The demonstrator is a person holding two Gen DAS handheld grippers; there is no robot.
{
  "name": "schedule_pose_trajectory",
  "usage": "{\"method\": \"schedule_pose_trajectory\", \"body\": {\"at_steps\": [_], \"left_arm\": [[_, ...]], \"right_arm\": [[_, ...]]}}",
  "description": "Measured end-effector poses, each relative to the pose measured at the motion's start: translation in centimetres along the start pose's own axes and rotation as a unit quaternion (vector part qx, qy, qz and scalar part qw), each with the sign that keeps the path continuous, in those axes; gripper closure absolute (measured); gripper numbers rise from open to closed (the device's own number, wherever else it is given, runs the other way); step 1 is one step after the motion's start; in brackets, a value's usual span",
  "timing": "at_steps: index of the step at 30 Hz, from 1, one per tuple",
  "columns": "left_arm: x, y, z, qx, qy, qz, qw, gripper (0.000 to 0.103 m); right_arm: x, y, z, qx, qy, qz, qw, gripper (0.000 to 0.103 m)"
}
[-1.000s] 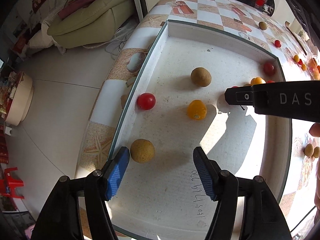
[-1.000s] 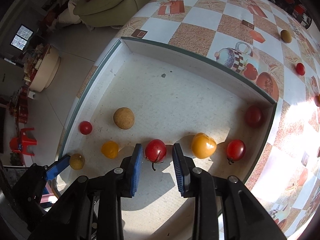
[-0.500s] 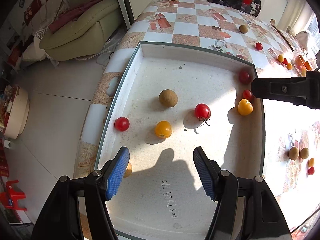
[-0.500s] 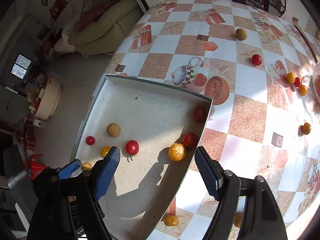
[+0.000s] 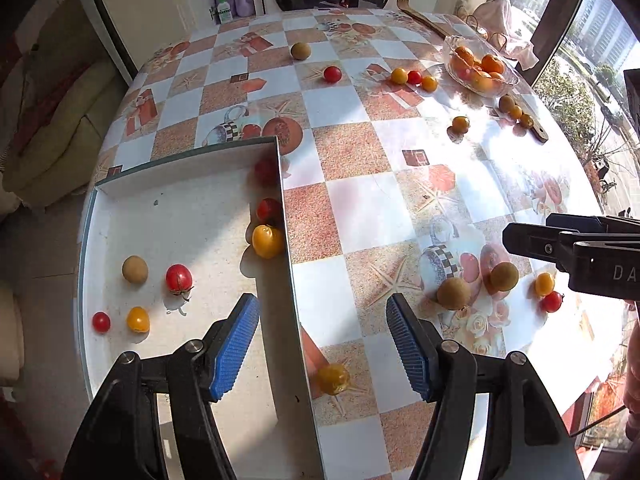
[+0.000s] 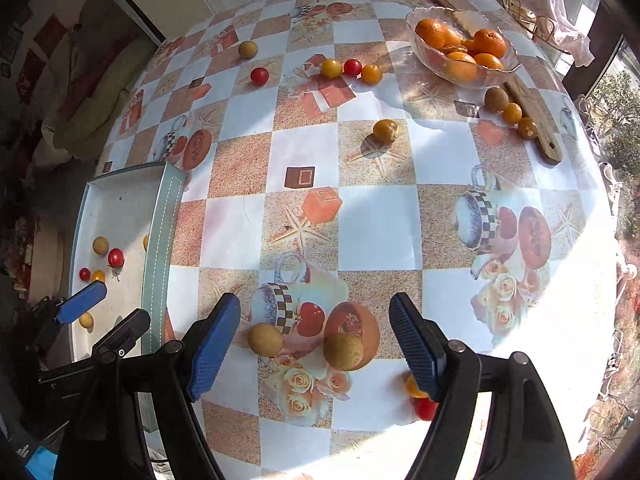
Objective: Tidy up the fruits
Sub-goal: 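Move both open tools back over the fruits on the table, then grasp a brown round fruit with the left tool while the right tool grasps a red cherry tomato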
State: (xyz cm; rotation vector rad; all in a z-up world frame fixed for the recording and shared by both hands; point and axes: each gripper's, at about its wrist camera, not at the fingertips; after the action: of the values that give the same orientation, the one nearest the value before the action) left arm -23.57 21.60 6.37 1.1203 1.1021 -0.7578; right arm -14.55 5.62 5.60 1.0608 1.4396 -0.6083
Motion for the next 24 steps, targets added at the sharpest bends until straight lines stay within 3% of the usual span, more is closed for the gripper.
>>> {"method": "schedule_pose_trajectory", "body": {"at_steps": [5, 14, 24], "left_arm": [[1.3, -0.2, 3.9, 0.040, -0.025, -0.021, 0.9987, 0.035], [3.8, 0.0, 7.3, 0.076, -0.040, -0.047, 0.9952, 0.035], [5.7, 0.1, 8.5, 0.072, -0.029, -0.053, 0.9955, 0.035]], "right_arm": [[-0.8, -3.1, 2.9, 0.025, -0.026, -0.006, 0.999, 0.023], [-0.3, -7.5, 6.0, 0.063, -0.048, -0.030, 0.996, 0.023], [1.2, -8.2, 5.7, 0.049, -0.052, -0.038, 0.997, 0.027]]}}
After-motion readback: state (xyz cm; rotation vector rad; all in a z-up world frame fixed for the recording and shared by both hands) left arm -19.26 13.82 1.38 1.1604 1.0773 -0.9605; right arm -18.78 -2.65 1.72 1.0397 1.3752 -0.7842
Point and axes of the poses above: each gripper's, at about its wrist camera, not at the fingertips, and x roughly the way its jaws point, z to its right, y to its top, and after that the axes turned 6 degrees about -x, right-handed
